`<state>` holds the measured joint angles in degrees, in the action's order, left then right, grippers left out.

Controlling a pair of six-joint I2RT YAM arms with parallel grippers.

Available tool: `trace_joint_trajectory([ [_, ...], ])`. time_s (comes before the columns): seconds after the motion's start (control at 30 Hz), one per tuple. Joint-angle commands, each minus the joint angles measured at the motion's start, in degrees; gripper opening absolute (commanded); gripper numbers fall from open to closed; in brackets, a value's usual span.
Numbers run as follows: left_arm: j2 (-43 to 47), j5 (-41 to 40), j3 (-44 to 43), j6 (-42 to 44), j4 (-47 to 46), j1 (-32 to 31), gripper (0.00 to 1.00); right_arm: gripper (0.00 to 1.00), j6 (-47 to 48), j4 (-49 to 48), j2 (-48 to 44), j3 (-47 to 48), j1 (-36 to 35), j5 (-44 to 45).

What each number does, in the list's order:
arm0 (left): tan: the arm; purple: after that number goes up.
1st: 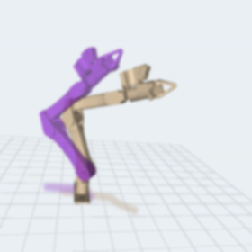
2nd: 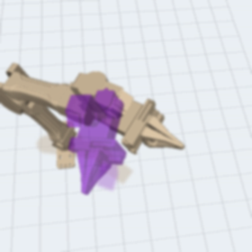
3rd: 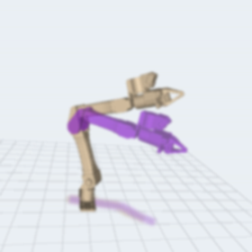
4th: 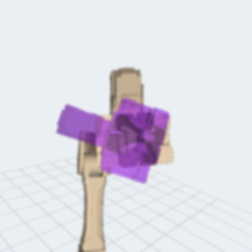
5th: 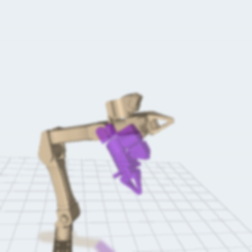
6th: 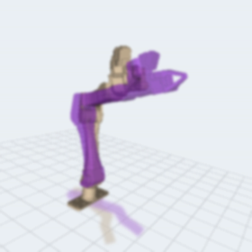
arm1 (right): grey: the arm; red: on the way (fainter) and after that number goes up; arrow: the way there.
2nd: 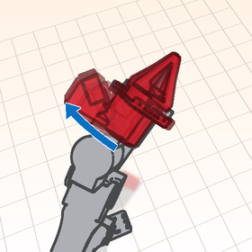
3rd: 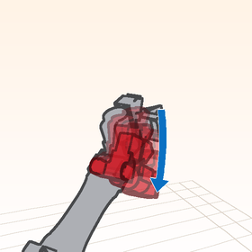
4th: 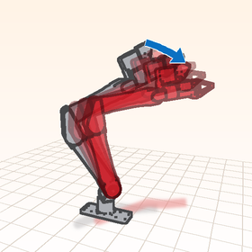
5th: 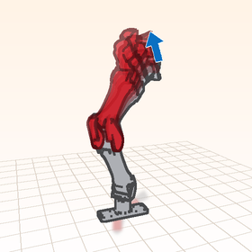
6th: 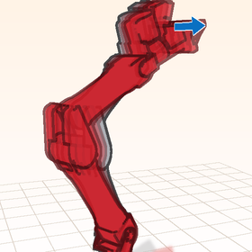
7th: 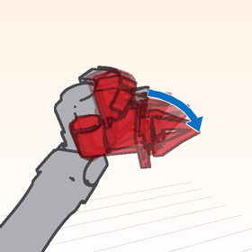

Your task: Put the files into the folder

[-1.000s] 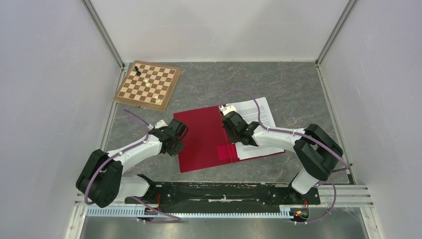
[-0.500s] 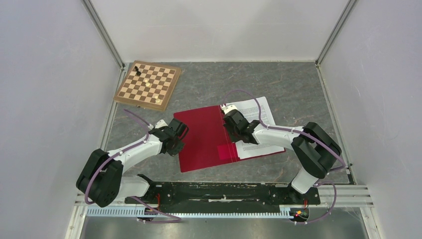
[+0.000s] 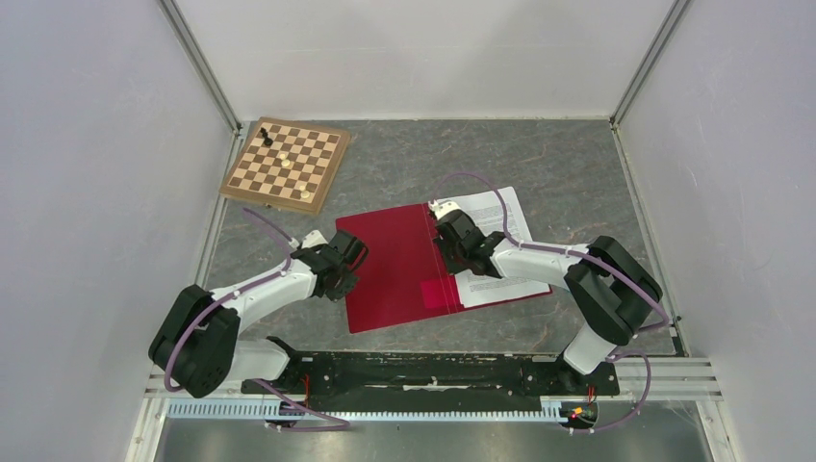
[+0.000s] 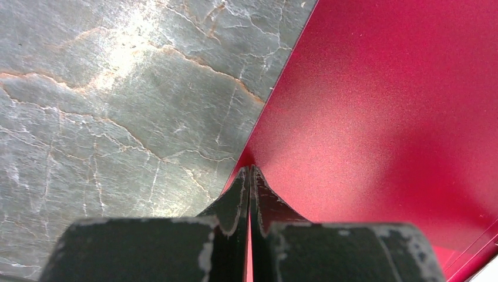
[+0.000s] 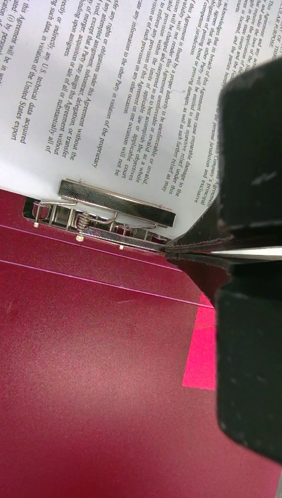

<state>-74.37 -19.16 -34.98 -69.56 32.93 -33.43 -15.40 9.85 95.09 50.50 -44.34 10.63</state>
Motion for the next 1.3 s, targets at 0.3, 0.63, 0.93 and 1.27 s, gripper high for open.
trace_joint_trajectory([
  [0.3, -2.5, -2.2, 1.8, -0.1, 3.4, -0.6, 0.02, 0.0, -0.1, 8.1, -0.5, -0.4, 1.9, -1.0],
  [0.63, -2.5, -1.9, 1.5, 0.6, 3.1, -0.6, 0.02, 0.0, -0.4, 9.2, -1.8, 2.4, 2.3, -1.1],
  [0.93, -1.3, -1.4, -1.2, 4.1, 2.9, -0.6, 0.02, 0.02, -0.6, 9.9, -1.9, 5.8, 2.3, -0.2],
  [1.27, 1.8, 2.5, -9.8, 13.5, 3.1, -0.6, 0.03, 0.36, 0.3, 9.7, -1.5, 8.5, 1.3, 4.0],
])
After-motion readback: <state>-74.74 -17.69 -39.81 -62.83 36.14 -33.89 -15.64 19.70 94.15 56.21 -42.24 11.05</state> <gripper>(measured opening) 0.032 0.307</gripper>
